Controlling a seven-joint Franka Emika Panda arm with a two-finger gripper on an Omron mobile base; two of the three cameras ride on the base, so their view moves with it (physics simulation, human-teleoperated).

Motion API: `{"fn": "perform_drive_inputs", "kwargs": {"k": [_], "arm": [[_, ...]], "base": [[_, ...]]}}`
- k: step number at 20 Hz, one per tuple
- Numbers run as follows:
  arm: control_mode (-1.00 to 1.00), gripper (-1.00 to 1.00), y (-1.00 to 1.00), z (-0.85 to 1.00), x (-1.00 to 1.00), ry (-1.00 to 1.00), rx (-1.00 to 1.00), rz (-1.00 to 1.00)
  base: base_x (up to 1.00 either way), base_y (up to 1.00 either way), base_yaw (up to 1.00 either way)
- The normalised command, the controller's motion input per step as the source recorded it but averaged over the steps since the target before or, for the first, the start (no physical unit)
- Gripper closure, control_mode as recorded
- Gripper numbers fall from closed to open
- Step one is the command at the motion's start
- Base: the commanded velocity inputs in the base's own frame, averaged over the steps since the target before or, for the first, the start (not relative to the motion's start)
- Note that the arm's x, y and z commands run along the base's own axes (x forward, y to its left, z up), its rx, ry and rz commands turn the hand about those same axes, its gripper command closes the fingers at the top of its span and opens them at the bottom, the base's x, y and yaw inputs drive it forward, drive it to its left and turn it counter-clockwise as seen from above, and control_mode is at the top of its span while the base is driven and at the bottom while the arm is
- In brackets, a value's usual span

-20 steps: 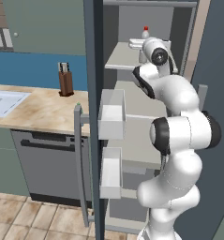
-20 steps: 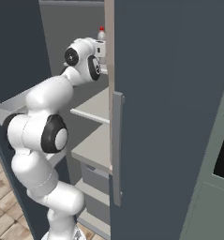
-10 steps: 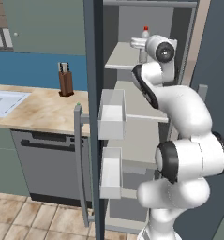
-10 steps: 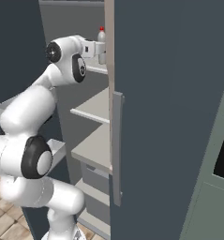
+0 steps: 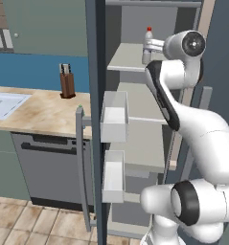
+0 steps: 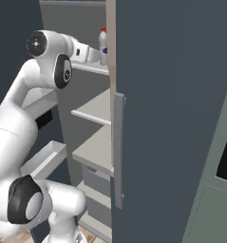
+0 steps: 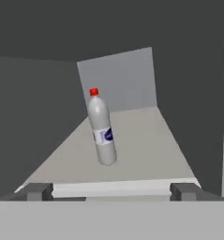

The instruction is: Take the bottled waters from the counter and place them in the freezer to freeze. Close the freezer door after placing the bottles.

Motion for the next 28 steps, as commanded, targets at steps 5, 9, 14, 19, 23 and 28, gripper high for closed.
{"fn": "perform_drive_inputs", "kwargs": {"k": [5,9,14,19,23,28], "arm": [[-1.0,-1.0,0.28,0.0,-1.0,0.11,0.06,0.04],[-1.0,-1.0,0.21,-0.05,-1.0,0.11,0.0,0.06],[-1.0,-1.0,-0.07,-0.42,-1.0,0.13,0.0,0.01],[-1.0,-1.0,-0.4,-0.48,-1.0,0.22,0.0,0.07],[-1.0,-1.0,-0.57,-0.84,-0.76,0.26,0.0,0.11],[-1.0,-1.0,-0.23,-0.91,-0.48,0.37,-0.06,0.04]], "base": [[0.0,0.0,0.0],[0.0,0.0,0.0],[0.0,0.0,0.0],[0.0,0.0,0.0],[0.0,0.0,0.0],[0.0,0.0,0.0]]}}
